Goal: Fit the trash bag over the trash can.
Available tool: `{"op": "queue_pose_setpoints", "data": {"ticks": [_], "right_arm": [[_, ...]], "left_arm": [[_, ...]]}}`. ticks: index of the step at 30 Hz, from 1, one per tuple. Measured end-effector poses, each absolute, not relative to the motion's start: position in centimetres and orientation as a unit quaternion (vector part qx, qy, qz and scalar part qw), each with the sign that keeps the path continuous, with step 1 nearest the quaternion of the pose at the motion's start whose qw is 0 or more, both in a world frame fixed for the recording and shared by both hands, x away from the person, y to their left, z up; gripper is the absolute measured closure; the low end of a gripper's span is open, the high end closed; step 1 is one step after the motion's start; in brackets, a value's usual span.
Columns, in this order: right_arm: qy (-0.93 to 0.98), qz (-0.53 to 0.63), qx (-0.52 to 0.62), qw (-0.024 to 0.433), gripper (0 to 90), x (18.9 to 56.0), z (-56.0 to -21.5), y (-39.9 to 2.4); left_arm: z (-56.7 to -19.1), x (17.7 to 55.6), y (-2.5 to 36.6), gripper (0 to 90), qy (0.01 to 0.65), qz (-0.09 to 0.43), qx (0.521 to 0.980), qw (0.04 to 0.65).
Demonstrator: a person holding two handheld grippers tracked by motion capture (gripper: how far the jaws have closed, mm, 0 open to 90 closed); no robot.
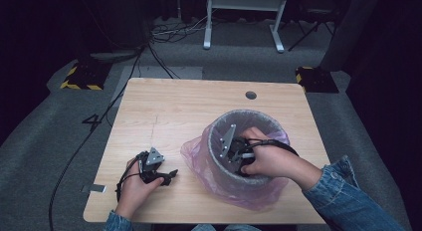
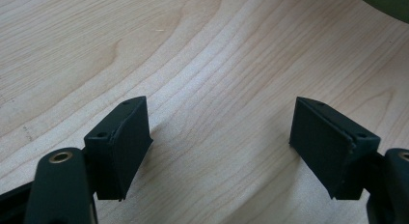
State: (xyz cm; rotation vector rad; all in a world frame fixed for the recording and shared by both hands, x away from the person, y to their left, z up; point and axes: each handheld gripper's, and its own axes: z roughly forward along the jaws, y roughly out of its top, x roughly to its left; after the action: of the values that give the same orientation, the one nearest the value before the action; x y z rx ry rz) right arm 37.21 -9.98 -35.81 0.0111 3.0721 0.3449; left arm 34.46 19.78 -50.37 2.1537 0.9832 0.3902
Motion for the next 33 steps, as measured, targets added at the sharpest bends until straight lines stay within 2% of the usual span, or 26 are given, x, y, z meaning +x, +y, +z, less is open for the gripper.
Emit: {"op": "queue_pose_setpoints", "data": {"ticks": [11,15,25,33], "right_arm": [[0.991,0.125,0.037,0.003,27.3,38.0,-38.2,-9.5],[0.989,0.14,0.041,0.008,27.0,38.0,-37.7,-9.8],[0.96,0.26,0.072,0.077,26.3,38.0,-29.7,-13.3],[0.92,0.332,0.166,0.13,25.9,37.3,-27.1,-19.2]], "left_arm": [[-50.4,34.5,19.8,22.1,0.381,0.153,0.836,0.363],[-50.4,34.5,19.8,22.1,0.382,0.152,0.836,0.364],[-50.3,34.4,19.8,22.7,0.382,0.151,0.836,0.363],[-50.4,34.3,19.9,23.0,0.383,0.154,0.835,0.363]]}}
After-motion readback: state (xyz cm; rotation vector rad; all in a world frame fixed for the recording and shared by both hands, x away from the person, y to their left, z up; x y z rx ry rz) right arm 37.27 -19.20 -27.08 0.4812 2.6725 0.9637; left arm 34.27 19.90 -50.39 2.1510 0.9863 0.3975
